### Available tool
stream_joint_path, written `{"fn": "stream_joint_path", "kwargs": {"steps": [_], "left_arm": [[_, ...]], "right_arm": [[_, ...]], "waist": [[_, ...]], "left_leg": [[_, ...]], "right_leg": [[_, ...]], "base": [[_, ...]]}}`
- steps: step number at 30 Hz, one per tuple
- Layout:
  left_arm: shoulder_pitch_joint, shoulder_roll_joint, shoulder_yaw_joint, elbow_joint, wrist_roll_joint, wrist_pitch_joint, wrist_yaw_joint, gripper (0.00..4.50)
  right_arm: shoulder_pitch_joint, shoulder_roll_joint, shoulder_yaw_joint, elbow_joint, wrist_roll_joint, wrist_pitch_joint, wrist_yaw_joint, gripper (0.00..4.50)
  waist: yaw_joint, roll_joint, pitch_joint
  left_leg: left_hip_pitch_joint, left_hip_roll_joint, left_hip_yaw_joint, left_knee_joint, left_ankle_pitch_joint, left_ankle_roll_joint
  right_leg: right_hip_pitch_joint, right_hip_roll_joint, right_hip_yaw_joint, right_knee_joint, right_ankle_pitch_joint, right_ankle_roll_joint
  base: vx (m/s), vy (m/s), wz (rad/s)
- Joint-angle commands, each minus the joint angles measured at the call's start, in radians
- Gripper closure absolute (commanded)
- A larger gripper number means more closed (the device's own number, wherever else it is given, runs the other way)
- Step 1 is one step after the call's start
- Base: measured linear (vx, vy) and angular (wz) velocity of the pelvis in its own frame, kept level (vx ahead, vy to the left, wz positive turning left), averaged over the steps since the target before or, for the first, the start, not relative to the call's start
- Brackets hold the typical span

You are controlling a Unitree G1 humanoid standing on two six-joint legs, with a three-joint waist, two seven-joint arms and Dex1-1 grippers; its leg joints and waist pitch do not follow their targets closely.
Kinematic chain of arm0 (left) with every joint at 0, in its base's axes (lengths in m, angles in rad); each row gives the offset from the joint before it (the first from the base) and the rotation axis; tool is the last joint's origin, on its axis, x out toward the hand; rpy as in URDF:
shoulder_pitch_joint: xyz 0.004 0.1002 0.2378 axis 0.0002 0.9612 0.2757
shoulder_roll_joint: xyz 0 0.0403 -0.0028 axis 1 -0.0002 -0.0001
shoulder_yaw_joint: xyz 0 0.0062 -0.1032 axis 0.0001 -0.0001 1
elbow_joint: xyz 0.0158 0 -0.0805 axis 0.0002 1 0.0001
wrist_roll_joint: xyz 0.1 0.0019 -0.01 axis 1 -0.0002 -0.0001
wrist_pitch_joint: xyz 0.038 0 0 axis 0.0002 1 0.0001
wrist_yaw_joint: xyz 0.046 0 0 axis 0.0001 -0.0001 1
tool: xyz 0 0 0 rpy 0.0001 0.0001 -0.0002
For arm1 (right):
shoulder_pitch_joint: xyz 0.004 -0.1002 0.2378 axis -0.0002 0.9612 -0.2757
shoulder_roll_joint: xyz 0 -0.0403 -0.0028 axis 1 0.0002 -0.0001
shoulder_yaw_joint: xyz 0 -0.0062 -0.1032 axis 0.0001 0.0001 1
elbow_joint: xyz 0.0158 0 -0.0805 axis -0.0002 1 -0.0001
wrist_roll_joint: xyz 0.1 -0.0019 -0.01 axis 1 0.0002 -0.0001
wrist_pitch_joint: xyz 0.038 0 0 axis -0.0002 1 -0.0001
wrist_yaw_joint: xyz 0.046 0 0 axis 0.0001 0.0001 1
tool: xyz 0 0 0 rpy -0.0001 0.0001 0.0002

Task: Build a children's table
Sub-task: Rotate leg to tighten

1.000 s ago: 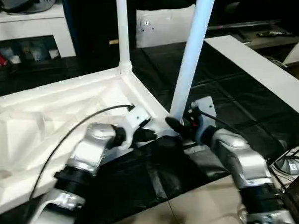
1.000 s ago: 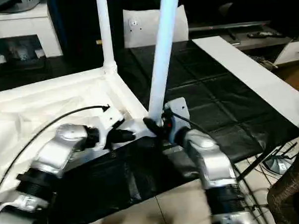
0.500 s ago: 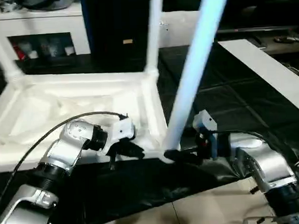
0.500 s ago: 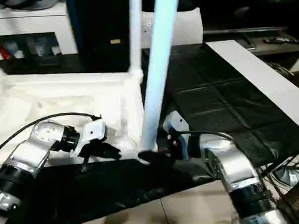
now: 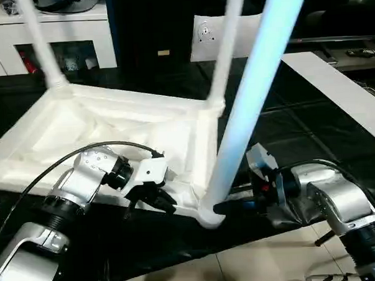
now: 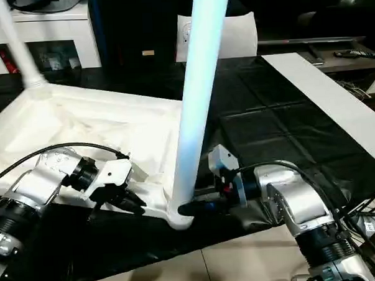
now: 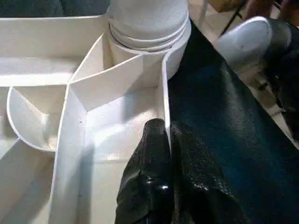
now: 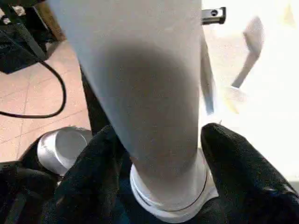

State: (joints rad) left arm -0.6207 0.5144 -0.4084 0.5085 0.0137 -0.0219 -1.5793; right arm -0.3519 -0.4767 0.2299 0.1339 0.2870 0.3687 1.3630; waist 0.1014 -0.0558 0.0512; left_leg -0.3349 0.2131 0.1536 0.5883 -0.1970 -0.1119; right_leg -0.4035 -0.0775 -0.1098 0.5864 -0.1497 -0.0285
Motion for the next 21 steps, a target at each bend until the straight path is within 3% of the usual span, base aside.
{"fn": "stream_joint_path", "kwargs": {"steps": [1,7,11,15,18,20,21], "left_arm": [[-0.033,-0.007,-0.025,-0.008,-0.008,-0.031,-0.035,4.50],[-0.040,-0.005,-0.033,0.005,-0.015,-0.040,-0.035,4.50],[-0.042,-0.009,-0.023,0.018,-0.016,-0.036,-0.035,4.50],[-0.039,-0.022,0.006,0.023,-0.010,0.012,0.017,4.50],[-0.021,-0.042,0.050,-0.015,-0.024,0.138,0.137,4.50],[-0.009,-0.051,0.060,-0.041,-0.025,0.179,0.179,4.50],[0.020,-0.084,0.084,-0.103,-0.031,0.270,0.267,4.50]], "right_arm": [[-0.023,-0.007,0.004,0.016,0.020,0.013,0.021,1.94],[-0.024,-0.003,0.008,0.023,0.022,0.013,0.024,2.43],[-0.018,0.009,0.011,0.019,0.024,0.017,0.015,2.53],[-0.008,0.030,-0.007,0.005,0.045,0.042,-0.027,2.54],[0.022,0.092,-0.040,-0.021,0.037,0.050,-0.171,2.54],[0.030,0.111,-0.045,-0.026,0.024,0.050,-0.218,2.55],[0.046,0.164,-0.057,-0.026,-0.007,0.052,-0.331,2.56]], "waist": [[-0.006,0.002,-0.063],[-0.005,0.003,-0.064],[-0.004,0.003,-0.065],[-0.007,0.003,-0.061],[-0.008,0.010,-0.058],[-0.015,0.005,-0.056],[-0.021,0.009,-0.057]], "left_leg": [[-0.006,0.022,0.010,-0.072,-0.182,0.042],[-0.005,0.022,0.010,-0.071,-0.183,0.039],[-0.006,0.022,0.011,-0.071,-0.179,0.037],[-0.005,0.018,0.011,-0.070,-0.201,0.032],[0.000,0.016,0.009,-0.069,-0.228,0.013],[-0.001,0.011,0.006,-0.069,-0.247,0.007],[-0.001,0.013,0.005,-0.069,-0.248,0.001]], "right_leg": [[0.057,-0.068,0.056,-0.066,-0.359,-0.137],[0.057,-0.068,0.055,-0.067,-0.368,-0.134],[0.057,-0.067,0.055,-0.065,-0.357,-0.136],[0.055,-0.067,0.053,-0.074,-0.419,-0.118],[0.049,-0.070,0.051,-0.084,-0.506,-0.088],[0.048,-0.067,0.044,-0.093,-0.559,-0.062],[0.048,-0.070,0.044,-0.093,-0.574,-0.051]], "base": [[0.000,0.000,0.00],[0.000,0.000,0.00],[0.000,0.000,0.00],[0.000,0.000,0.00],[0.000,0.000,0.00],[0.000,0.000,0.00],[0.000,0.000,0.00]]}}
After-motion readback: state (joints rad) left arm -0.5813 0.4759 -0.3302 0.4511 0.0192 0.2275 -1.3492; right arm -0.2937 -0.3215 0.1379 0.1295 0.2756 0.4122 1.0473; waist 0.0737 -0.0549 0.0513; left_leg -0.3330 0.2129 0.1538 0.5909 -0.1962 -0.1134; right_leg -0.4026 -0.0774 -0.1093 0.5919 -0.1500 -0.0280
